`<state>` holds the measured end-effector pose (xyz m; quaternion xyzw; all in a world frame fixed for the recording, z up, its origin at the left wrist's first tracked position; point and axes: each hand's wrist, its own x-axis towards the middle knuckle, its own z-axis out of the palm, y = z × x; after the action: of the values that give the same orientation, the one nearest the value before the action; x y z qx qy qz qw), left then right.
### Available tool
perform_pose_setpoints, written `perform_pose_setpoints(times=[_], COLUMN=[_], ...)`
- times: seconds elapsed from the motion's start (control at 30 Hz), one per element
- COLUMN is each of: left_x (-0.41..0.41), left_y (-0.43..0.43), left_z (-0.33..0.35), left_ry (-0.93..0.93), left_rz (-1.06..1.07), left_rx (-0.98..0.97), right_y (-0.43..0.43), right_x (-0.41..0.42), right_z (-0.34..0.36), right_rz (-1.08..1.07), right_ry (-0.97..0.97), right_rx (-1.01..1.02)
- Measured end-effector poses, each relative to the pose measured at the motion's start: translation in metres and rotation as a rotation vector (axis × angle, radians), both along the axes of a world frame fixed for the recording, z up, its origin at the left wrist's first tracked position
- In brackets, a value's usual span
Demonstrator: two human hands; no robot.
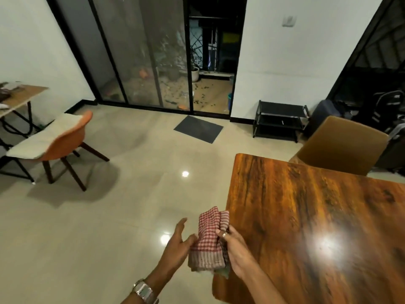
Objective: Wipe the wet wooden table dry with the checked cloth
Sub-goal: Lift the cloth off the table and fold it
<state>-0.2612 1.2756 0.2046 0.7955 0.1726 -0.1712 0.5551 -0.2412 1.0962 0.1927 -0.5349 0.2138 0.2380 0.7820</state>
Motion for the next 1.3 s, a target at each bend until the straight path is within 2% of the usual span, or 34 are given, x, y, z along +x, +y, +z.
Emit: perform_pose_setpoints(times=[0.13, 0.2, 0.27, 0.47, 0.73, 0.9, 1.3], left_x=[0.012, 0.022, 0.036, 0.085, 0.175, 0.258, 0.456], left_y=[0.054, 0.065, 0.069, 0.084, 0.089, 0.088, 0.058], left_z=[0.012, 0.016, 0.016, 0.030, 0.032, 0.040, 0.043], left_ry=[0.277, 0.315, 0.266, 0.069, 0.018, 0.007, -0.011], left_rz=[0.097, 0.103, 0.142, 0.144, 0.039, -0.048, -0.187], left_rx=[-0.387, -0.497, -0.553, -0.512, -0.481, -0.431, -0.416], right_y=[0.039, 0.051, 0.057, 0.065, 0.076, 0.073, 0.039], right_x=[0.016, 0.025, 0.036, 0.084, 0.160, 0.233, 0.414], right_z=[0.007, 0.013, 0.019, 0.027, 0.022, 0.024, 0.040], right_rz=[0.037, 0.059, 0.073, 0.101, 0.085, 0.068, -0.047], right_ry=[-0.027, -0.049, -0.076, -0.154, -0.204, -0.216, -0.283], right_rx=[0.041, 0.048, 0.031, -0.145, -0.232, -0.295, -0.277])
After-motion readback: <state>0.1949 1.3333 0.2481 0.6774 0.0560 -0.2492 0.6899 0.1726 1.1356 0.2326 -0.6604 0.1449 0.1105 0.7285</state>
